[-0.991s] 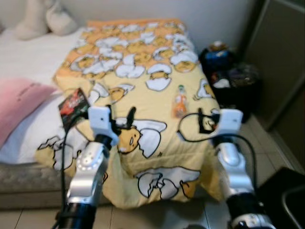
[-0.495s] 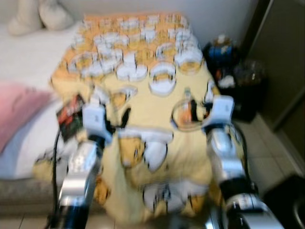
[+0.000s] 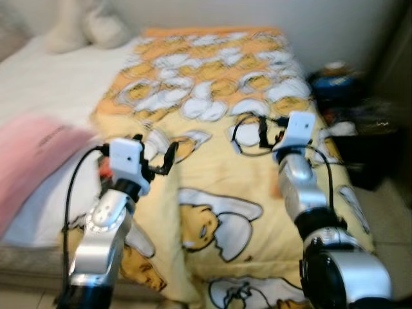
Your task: Clean up the room
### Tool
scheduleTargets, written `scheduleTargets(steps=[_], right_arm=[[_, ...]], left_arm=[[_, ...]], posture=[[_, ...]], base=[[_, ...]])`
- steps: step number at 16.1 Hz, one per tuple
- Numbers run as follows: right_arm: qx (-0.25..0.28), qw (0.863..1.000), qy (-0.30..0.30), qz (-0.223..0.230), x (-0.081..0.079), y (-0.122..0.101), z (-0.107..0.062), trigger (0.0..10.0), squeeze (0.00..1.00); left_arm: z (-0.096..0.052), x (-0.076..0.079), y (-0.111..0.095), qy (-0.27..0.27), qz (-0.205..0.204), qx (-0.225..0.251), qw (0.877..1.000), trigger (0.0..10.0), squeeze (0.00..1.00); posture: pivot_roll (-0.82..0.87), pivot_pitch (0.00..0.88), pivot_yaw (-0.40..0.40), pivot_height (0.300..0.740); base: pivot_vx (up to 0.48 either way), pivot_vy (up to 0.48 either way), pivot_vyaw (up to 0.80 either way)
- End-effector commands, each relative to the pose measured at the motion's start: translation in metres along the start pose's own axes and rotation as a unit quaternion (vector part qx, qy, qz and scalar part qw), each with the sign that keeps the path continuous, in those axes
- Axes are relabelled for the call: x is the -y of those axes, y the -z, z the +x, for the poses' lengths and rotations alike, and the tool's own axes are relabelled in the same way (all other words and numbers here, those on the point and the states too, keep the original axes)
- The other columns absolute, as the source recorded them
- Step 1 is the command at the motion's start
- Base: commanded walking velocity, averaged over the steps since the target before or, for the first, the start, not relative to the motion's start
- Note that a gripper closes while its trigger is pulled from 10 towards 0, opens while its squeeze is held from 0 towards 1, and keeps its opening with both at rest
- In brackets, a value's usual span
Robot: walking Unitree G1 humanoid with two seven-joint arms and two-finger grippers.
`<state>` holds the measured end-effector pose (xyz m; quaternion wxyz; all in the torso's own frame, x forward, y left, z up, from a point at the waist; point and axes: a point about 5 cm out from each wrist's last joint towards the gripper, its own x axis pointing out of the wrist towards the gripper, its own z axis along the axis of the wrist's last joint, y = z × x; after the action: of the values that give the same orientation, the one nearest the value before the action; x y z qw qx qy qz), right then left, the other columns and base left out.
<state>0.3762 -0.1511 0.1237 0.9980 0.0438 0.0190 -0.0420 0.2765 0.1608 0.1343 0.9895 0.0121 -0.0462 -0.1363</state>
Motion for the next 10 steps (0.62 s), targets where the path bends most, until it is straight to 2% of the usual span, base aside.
scheduleTargets(steps=[1, 3, 5, 7, 9, 10], right_arm=[[-0.01, 1.0, 0.029, 0.001, 0.01, -0.002, 0.004, 10.0, 0.0], [-0.02, 0.998, 0.05, -0.01, 0.014, -0.007, 0.009, 10.0, 0.0], [-0.038, 0.995, 0.087, -0.041, 0.022, -0.011, 0.013, 10.0, 0.0], [-0.054, 0.993, 0.09, -0.056, 0.024, -0.009, 0.014, 10.0, 0.0], [-0.08, 0.989, 0.107, -0.059, 0.028, -0.001, 0.012, 10.0, 0.0], [-0.099, 0.985, 0.127, -0.066, 0.033, 0.004, 0.01, 10.0, 0.0]], left_arm=[[-0.004, -0.001, -0.004, 0.004, 0.004, -0.002, 1.0, 10.0, 0.0], [-0.013, -0.008, -0.007, -0.003, 0.016, -0.009, 1.0, 10.0, 0.0], [-0.026, -0.016, -0.009, -0.018, 0.024, -0.021, 0.999, 10.0, 0.0], [-0.037, -0.019, -0.011, -0.029, 0.03, -0.032, 0.999, 10.0, 0.0], [-0.047, -0.018, -0.01, -0.033, 0.029, -0.046, 0.998, 10.0, 0.0], [-0.054, -0.013, -0.009, -0.021, 0.019, -0.06, 0.998, 10.0, 0.0]], posture=[[0.11, 0.0, 0.08, 0.711], [0.15, 0.0, 0.079, 0.711], [0.19, 0.0, 0.066, 0.711], [0.24, 0.0, 0.052, 0.711], [0.27, 0.0, 0.04, 0.711], [0.29, 0.0, 0.028, 0.711]], base=[[0.0, 0.0, 0.0], [0.0, 0.0, 0.0], [0.0, 0.0, 0.0], [0.0, 0.0, 0.0], [0.0, 0.0, 0.0], [0.0, 0.0, 0.0]])
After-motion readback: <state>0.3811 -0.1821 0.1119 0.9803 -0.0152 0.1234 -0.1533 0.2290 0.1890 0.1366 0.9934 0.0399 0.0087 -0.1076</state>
